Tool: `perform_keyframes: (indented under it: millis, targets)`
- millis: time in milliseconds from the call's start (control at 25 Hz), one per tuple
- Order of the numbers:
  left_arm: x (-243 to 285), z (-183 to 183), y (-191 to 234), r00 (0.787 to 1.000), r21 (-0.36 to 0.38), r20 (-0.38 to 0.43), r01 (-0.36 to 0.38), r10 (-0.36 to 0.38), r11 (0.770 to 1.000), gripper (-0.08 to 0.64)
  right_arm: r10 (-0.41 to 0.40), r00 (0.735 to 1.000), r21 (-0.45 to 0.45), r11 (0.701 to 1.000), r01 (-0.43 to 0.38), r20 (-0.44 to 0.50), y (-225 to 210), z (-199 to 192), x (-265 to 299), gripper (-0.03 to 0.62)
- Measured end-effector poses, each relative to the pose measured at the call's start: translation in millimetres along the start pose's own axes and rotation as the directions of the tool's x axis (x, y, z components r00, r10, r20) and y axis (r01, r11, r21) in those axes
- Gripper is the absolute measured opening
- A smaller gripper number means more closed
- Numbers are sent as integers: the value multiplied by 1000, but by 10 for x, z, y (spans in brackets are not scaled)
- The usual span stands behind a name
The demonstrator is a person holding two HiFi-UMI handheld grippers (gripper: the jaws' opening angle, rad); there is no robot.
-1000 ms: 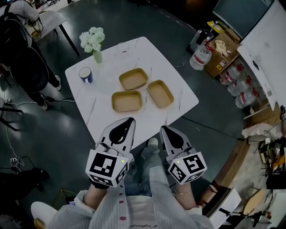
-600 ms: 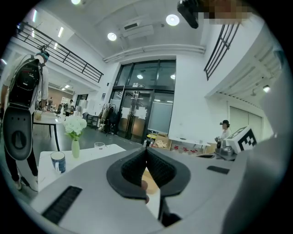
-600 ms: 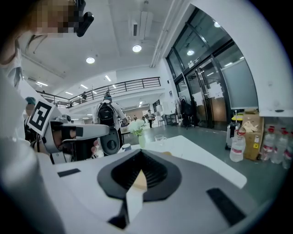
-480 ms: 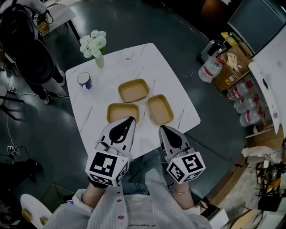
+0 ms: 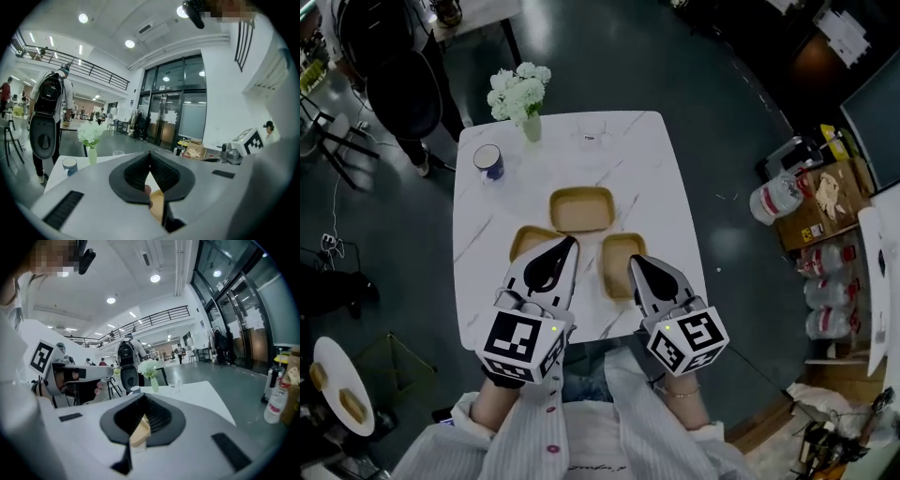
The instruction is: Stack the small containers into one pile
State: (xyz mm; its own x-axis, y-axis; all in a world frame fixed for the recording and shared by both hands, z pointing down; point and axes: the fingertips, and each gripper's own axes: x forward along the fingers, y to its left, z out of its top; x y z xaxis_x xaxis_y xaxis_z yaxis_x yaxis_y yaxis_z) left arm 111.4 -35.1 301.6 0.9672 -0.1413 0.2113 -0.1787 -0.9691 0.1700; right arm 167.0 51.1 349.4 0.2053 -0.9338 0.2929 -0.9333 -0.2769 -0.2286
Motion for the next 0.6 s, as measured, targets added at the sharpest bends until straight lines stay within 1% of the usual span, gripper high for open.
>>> perform_keyframes:
  millis: [120, 320, 480, 600]
  targets:
    - [64, 69, -18, 996, -8, 14, -87, 87, 996, 17, 76, 997, -25, 997, -77, -16, -141, 92, 47, 11]
    - [61, 100, -76, 977, -26, 37, -209, 209, 978, 17, 177, 983, -64, 982, -179, -41, -300, 158, 66, 11]
    - [28, 46, -68, 960, -38, 33, -275, 276, 961, 17, 216, 974, -68, 973, -221, -65, -385, 118, 101, 11]
    - [17, -2, -38, 954, -44, 21, -299, 300, 953, 17, 227, 971, -60, 971, -232, -81, -424, 73, 128, 11]
